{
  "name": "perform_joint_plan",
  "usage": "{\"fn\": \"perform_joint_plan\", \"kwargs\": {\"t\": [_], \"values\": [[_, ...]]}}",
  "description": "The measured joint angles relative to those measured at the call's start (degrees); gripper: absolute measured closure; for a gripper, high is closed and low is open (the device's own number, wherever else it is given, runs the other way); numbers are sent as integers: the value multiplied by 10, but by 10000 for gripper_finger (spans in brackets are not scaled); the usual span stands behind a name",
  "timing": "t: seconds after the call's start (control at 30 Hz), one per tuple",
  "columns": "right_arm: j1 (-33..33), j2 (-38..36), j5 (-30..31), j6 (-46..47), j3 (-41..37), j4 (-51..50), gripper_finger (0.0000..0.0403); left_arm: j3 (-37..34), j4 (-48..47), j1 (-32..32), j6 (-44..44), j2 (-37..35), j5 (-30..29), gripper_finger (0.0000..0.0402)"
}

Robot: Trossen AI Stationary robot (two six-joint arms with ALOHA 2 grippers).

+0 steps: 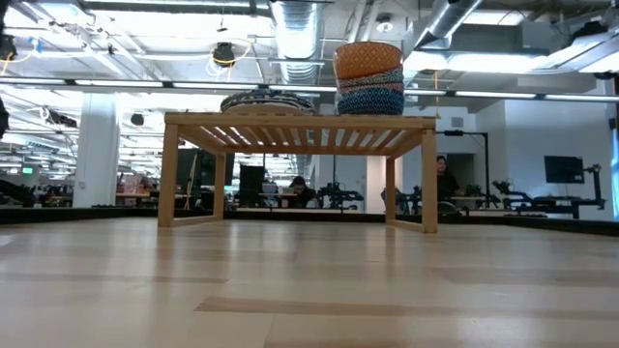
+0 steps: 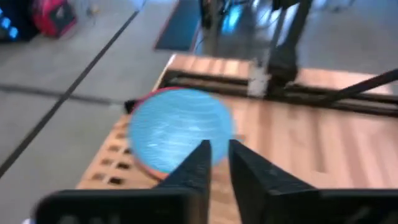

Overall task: Place and stack bowls onto a shelf
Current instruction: Return to Home Position

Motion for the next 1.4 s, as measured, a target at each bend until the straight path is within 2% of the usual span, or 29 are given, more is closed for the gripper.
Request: {"fn": "perform_joint_plan", "kwargs": {"t": [0.07,0.1,0.27,0.33,0.4,0.5,0.6,0.7,0.8,0.97,1.13,1.3,1.4], "values": [[33,-37,-3,12,-65,73,384,-99,87,-16,-12,-60,0,386],[50,-54,-3,14,-97,109,386,-148,133,-21,-21,-93,2,394],[118,-124,-6,38,-219,249,381,-394,359,-39,-61,-262,39,399],[130,-143,-3,38,-251,259,385,-484,428,-47,-76,-324,50,401],[135,-155,34,42,-274,248,384,-560,480,-55,-89,-369,46,400],[135,-159,56,36,-293,221,371,-649,528,-75,-101,-407,59,400],[130,-156,29,-2,-295,144,355,-698,533,-104,-105,-427,92,400],[134,-169,-10,-76,-296,87,357,-739,538,-145,-104,-467,43,401],[140,-204,-34,-114,-312,118,375,-788,554,-194,-87,-515,-33,401],[127,-274,-37,-94,-364,170,385,-881,577,-238,-110,-581,-112,401],[123,-339,-37,-39,-448,206,384,-946,570,-240,-175,-584,-93,401],[130,-359,-36,-2,-542,342,384,-965,582,-247,-163,-561,-70,401],[140,-359,-36,0,-584,394,385,-981,641,-254,-148,-539,-77,401]]}}
